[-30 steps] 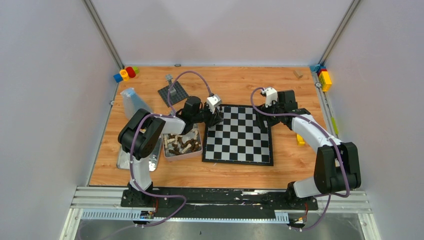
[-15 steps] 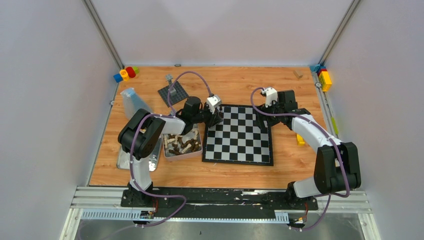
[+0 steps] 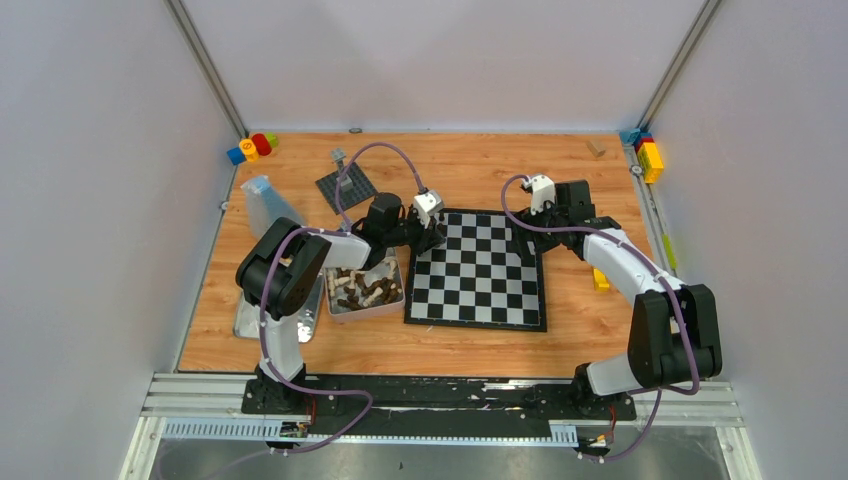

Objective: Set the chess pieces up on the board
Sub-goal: Place the chess piece on the chessboard, then pick up the chess piece from the storage box.

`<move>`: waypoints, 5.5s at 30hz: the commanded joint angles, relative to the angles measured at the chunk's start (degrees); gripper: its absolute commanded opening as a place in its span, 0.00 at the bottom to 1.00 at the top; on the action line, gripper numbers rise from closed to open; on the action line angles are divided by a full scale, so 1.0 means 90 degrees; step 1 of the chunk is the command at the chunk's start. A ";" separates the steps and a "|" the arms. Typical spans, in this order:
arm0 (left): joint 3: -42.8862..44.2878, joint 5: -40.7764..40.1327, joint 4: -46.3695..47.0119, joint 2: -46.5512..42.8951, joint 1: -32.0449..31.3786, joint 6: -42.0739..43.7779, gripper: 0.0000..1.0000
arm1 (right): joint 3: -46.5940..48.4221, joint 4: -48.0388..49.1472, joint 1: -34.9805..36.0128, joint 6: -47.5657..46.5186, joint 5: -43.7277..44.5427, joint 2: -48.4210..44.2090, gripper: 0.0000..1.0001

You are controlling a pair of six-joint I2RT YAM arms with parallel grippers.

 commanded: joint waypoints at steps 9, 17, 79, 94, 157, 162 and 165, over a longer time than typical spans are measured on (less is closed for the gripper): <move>0.0341 -0.0082 0.0134 0.0027 -0.0096 0.0076 0.12 | -0.0002 0.0186 -0.0024 -0.0114 0.0044 -0.0121 0.75; 0.0474 -0.0202 -0.0031 0.0112 -0.0120 0.0055 0.14 | -0.0005 0.0177 -0.0025 -0.0115 0.0039 -0.0121 0.75; 0.1250 -0.1844 -0.9122 -0.2565 0.0874 0.3542 0.43 | 0.0046 0.0160 -0.0013 -0.0153 -0.0030 -0.0117 0.75; 0.1696 -0.0883 -0.8838 -0.1376 0.0760 0.3137 0.46 | 0.0027 0.0143 -0.0016 -0.0173 0.0000 -0.0126 0.75; 0.0927 -0.2016 -0.8269 -0.1671 0.0465 0.3261 0.15 | 0.0146 0.0067 -0.0011 -0.0117 -0.0115 0.0088 0.75; 0.1185 -0.1949 -0.8517 -0.2113 0.0529 0.3308 0.08 | 0.0314 -0.0058 -0.0007 -0.0035 -0.0243 0.0056 0.75; 0.1254 -0.1755 -0.8616 -0.2372 0.0572 0.3299 0.07 | 0.0512 -0.0218 0.0014 -0.0017 -0.0475 0.0055 0.75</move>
